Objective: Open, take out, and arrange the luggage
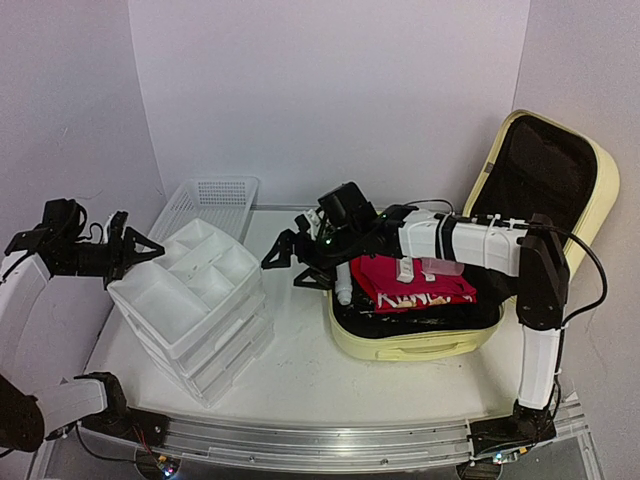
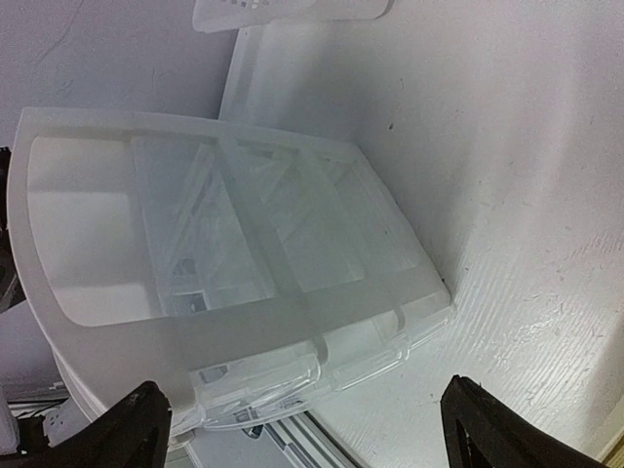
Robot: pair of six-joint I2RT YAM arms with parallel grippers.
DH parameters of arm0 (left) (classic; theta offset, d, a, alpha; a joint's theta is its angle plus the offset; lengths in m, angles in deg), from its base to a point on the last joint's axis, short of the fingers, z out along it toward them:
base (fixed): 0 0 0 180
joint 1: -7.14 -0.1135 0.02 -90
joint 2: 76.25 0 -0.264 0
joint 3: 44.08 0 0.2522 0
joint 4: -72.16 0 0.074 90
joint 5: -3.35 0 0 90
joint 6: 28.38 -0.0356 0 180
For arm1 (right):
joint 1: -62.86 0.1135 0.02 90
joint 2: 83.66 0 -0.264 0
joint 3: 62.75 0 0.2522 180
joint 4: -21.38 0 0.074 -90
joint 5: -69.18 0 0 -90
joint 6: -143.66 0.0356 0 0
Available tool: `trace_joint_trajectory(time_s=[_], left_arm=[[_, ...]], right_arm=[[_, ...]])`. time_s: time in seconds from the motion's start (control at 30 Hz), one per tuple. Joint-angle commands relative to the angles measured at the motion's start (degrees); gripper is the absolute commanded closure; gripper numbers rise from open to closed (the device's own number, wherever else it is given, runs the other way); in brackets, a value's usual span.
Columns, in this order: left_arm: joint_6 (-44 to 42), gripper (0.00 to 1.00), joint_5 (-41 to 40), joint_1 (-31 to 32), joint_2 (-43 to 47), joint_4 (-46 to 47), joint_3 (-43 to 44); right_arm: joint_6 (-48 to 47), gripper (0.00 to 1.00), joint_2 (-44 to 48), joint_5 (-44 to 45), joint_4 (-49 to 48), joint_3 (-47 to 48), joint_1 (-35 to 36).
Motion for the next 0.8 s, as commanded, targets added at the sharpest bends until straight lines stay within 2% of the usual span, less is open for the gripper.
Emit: trace_joint_trajectory(time_s=[0.0,0.1,0.23,0.37,0.57,0.67,0.77], left_arm=[[-0.3,0.18,-9.8,0.3,1.6,-4.9,-1.7],[-1.2,0.07,-15.1,0.3,5.5,-4.8,-0.5],[-5.2,0.06,-19.2,0.3,7.0,-4.8,2.8],[-8.4,0.12,-16.9,0.3,4.4,-4.8,4.4],[-10.1,0.29,-10.4,0.3,1.9,-4.9,3.9],[-7.7,0.31,-8.8,0.3,1.7,-4.6,3.5],[-5.1,0.33,-8.4,0.3,2.1,-4.1,3.0]], right_arm=[[1.9,0.02,1.4,0.5,-2.7,1.4,1.2],[1.5,0.02,2.4,1.3,-2.7,1.2,1.1],[-1.0,0.04,3.1,0.8,-2.1,1.3,2.6],[-3.9,0.06,6.3,1.9,-1.7,-1.5,4.2],[-6.5,0.10,7.8,1.8,-0.1,-1.1,7.5],[-6.2,0.12,6.9,2.9,0.0,-0.2,8.0],[-5.3,0.20,4.9,4.5,0.0,1.9,8.0]])
